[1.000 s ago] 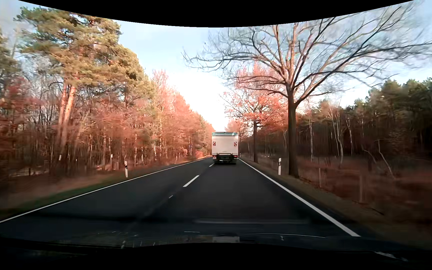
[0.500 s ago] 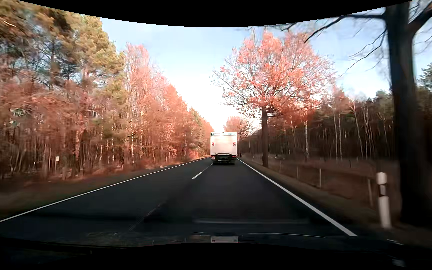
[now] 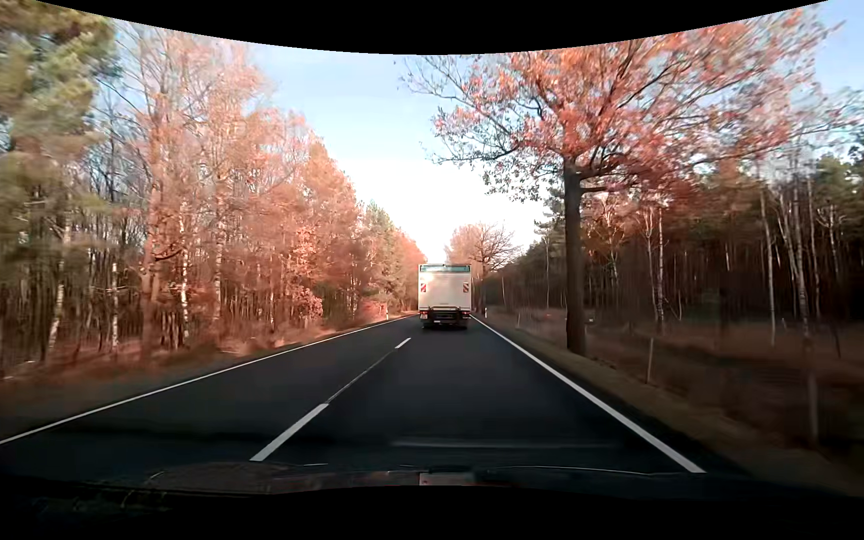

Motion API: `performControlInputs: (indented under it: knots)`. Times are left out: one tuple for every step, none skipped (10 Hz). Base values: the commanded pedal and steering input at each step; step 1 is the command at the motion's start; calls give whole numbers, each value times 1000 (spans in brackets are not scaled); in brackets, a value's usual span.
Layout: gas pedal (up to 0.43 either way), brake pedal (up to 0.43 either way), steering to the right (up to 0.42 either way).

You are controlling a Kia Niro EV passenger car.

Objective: Follow the waypoints while adhering to traffic rules and regulations

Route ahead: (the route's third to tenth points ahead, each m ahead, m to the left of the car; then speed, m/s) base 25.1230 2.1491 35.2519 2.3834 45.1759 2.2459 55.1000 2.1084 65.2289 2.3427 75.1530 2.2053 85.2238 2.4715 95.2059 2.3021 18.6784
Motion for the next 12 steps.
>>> performControlInputs:
  knots:
    - [118, 0, -1]
    - [118, 0, -1]
    - [118, 0, -2]
    - [118, 0, -3]
    - [118, 0, -3]
    - [110, 0, -2]
    - [110, 0, -3]
    - [110, 0, -2]
    - [110, 0, -2]
    - [110, 0, -3]
    - [110, 0, -2]
    - [110, 0, -2]
